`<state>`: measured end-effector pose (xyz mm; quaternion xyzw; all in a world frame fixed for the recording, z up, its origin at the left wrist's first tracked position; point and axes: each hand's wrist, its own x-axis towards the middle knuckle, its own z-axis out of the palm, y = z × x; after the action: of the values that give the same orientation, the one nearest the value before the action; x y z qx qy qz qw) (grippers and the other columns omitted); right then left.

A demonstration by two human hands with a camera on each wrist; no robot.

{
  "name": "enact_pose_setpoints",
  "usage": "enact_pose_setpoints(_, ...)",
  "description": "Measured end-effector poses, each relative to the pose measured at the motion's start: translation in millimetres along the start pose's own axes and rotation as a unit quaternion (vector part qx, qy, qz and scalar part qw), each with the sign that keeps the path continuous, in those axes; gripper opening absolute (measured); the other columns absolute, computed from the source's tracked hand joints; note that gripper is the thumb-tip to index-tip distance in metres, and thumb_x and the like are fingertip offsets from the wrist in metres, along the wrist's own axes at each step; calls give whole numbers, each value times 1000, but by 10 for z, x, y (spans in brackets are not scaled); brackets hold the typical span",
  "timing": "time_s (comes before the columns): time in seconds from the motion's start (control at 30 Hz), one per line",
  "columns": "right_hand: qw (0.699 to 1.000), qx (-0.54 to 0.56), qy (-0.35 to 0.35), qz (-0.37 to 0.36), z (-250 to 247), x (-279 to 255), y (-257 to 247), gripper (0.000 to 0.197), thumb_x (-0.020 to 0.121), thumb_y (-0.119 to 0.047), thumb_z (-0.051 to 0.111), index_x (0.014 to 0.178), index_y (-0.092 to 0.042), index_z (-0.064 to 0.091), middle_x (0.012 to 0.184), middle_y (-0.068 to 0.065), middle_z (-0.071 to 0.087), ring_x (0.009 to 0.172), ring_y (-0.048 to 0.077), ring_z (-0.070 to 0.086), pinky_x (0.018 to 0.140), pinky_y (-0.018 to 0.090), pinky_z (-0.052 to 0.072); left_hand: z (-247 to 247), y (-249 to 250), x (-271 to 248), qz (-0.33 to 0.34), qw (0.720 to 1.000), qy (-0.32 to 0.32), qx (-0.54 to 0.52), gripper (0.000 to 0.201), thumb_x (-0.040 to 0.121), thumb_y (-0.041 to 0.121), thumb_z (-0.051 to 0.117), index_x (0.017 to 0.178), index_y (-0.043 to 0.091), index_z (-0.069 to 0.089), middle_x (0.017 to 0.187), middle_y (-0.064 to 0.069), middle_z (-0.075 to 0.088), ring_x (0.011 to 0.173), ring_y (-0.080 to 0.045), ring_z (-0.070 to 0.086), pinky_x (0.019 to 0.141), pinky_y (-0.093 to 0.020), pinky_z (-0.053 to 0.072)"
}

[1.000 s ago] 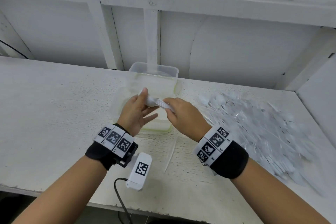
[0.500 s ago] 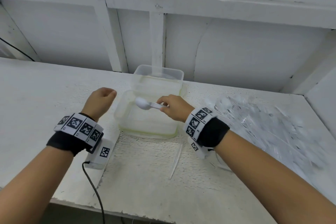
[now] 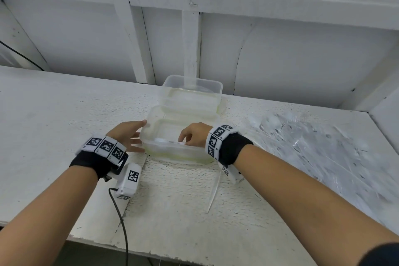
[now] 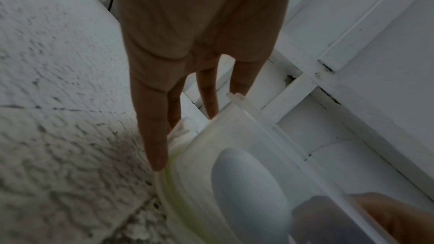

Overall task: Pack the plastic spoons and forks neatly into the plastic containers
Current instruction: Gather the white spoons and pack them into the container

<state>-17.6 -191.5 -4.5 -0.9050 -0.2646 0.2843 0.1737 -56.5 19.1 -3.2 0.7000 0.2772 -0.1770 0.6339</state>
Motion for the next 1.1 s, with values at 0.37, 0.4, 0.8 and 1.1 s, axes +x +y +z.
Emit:
enact_pose_setpoints(0.37, 1000, 2, -10, 0, 16, 34, -27, 34, 92, -12, 53, 125, -16, 59, 119, 8, 62, 101, 20, 57, 78, 19, 40, 34, -19, 22, 12, 1000, 21, -3, 19, 95, 29, 52, 95, 12, 62, 97, -14, 60, 82, -27, 58, 76, -43, 51)
enact_pose_setpoints(0.4, 1000, 2, -9, 1, 14, 34, -22, 33, 92, -15, 54, 125, -15, 59, 122, 7, 61, 108, 21, 57, 82, 21, 39, 35, -27, 31, 13, 1000, 25, 1, 20, 95, 29, 52, 98, 11, 62, 98, -13, 60, 83, -26, 58, 77, -42, 50)
enact_pose_setpoints(0.8, 988, 5, 148, -43, -372, -687, 201, 33, 92, -28, 56, 122, -16, 59, 116, 2, 61, 102, 10, 54, 86, 17, 37, 303, 79, -412, 262, 927, 229, 138, 28, 95, 21, 46, 118, 10, 57, 113, -2, 57, 100, -16, 49, 84, -31, 40)
enact_pose_setpoints(1.1, 978, -7, 197, 61, 22, -1852, 1081, 31, 91, -28, 57, 121, -20, 60, 102, -3, 60, 92, 6, 50, 81, 17, 35, 1404, -234, -918, 291, 893, -95, 330, 14, 95, 21, 49, 83, 21, 58, 75, 8, 61, 66, -8, 58, 60, -18, 44)
